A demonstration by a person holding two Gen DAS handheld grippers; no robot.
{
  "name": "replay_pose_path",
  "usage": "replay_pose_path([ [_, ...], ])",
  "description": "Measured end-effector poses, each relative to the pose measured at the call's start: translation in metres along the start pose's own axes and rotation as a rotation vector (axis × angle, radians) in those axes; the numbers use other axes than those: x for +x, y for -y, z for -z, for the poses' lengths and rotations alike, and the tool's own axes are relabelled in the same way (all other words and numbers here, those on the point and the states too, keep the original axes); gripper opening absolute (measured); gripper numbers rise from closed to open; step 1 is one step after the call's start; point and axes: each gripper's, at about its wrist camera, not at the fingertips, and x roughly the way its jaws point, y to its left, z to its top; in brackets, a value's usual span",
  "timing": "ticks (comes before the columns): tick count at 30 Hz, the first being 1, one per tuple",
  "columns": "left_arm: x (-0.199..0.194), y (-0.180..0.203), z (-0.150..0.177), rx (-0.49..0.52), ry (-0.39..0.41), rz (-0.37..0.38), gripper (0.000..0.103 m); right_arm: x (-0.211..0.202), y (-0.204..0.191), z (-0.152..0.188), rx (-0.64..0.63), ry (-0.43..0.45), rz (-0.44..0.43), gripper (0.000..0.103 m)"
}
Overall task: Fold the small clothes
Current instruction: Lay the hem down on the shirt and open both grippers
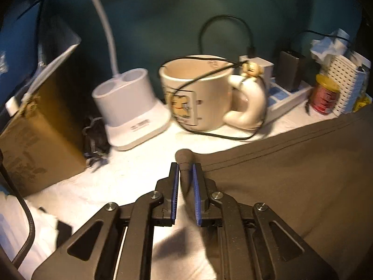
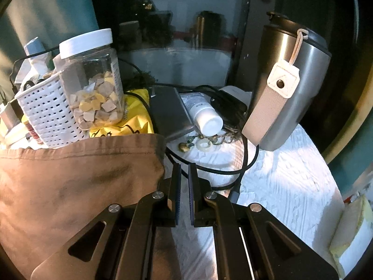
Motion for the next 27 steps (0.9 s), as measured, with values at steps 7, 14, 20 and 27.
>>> replay_pose_path([
  [7,-0.022,-0.019,0.010,-0.060,-0.002,-0.001,0.012,-0.024,-0.001,0.007,0.004,0.010,-0.029,0.042],
  [14,-0.049,-0.023,0.026,-0.081,0.004,0.042,0.012,-0.053,-0.001,0.018,0.000,0.030,-0.025,0.042],
  [20,-0.074,-0.017,0.041,-0.074,-0.003,0.112,0.012,-0.077,0.002,0.032,0.004,0.031,-0.039,0.042],
  [27,-0.099,-0.010,0.064,-0.102,-0.017,0.171,0.012,-0.105,0.013,0.051,0.010,0.034,-0.043,0.042],
])
